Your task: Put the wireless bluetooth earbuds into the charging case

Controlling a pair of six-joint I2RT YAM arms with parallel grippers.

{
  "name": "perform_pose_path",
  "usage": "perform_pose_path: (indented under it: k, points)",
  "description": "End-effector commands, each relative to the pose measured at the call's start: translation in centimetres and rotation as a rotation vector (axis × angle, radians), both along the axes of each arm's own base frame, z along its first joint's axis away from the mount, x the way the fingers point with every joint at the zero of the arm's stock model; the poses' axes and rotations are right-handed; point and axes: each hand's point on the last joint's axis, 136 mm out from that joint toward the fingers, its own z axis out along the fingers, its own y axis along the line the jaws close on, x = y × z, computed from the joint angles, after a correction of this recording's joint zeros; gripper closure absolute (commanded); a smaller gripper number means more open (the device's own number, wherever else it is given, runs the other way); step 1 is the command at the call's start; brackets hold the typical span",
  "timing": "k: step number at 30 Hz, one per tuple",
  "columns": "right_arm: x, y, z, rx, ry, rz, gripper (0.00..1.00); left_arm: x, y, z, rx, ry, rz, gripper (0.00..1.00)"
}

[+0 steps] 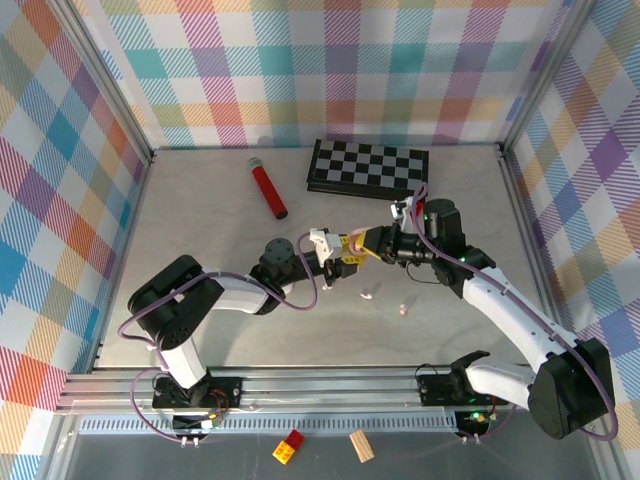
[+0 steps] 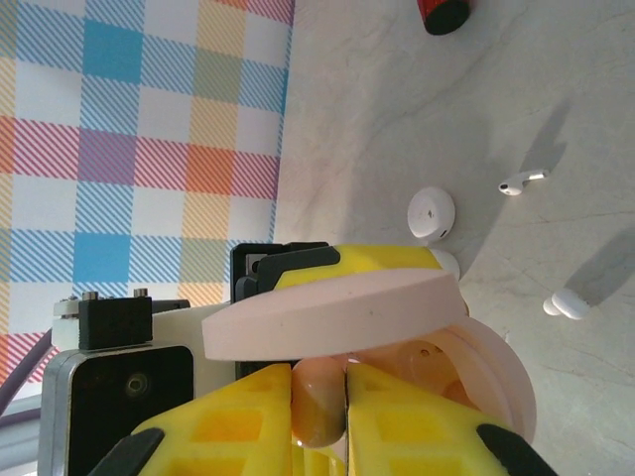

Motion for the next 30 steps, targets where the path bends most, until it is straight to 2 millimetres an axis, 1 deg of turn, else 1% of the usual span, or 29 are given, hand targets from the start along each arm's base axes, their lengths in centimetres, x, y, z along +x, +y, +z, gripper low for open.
perform_pose_path:
  k: [1, 12, 26, 30]
  points:
    - [-0.10, -0.42, -1.36, -0.052, 0.022, -0.006, 0.84, -0.07, -0.37, 3.07, -0.071, -0.066, -0.005, 0.66]
    - [0.20, -0.64, -1.89, -0.080, 0.025, -0.018, 0.82, -0.58, -0.24, 3.29, -0.078, -0.068, -0.011, 0.66]
    - [0.05, -1.03, -2.28, -0.110, 0.027, -0.029, 0.79, -0.56, -0.35, 3.56, -0.085, -0.069, -0.013, 0.66]
    - [0.11, -1.05, -2.20, -0.114, 0.025, -0.030, 0.77, -0.54, -0.38, 3.64, -0.087, -0.072, -0.013, 0.66]
